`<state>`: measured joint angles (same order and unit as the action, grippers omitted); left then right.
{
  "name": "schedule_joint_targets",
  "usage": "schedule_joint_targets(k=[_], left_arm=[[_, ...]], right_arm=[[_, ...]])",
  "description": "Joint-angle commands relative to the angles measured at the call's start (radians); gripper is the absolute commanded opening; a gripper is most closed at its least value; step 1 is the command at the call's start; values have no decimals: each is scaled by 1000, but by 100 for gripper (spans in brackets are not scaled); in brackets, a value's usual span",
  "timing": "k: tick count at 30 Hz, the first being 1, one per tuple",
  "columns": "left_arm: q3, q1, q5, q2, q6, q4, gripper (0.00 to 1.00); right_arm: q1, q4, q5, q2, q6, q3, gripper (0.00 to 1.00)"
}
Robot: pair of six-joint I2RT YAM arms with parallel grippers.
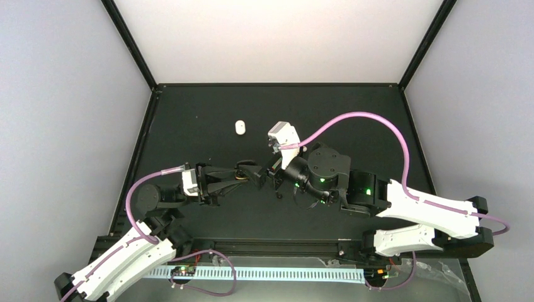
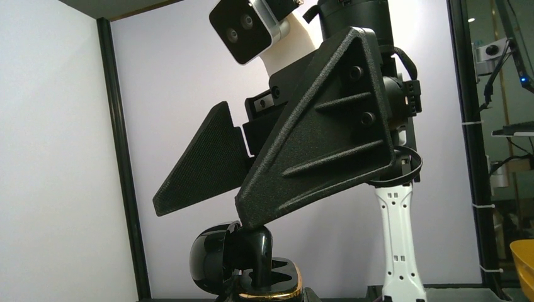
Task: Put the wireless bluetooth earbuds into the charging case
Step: Adjust the earbud with the charging case.
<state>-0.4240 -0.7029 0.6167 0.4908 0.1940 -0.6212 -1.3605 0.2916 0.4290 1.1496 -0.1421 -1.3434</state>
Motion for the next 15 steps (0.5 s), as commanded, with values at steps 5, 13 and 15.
schedule_joint_targets(k=[5, 13, 15], left_arm=[[-38, -8, -21, -10, -4, -25, 2], [-33, -8, -24, -12, -6, -22, 2], [-32, -8, -23, -13, -3, -24, 1]], right_arm=[[7, 30, 3, -2, -18, -6, 100], [6, -4, 0, -40, -23, -1, 100], [6, -10, 30, -48, -24, 4, 100]])
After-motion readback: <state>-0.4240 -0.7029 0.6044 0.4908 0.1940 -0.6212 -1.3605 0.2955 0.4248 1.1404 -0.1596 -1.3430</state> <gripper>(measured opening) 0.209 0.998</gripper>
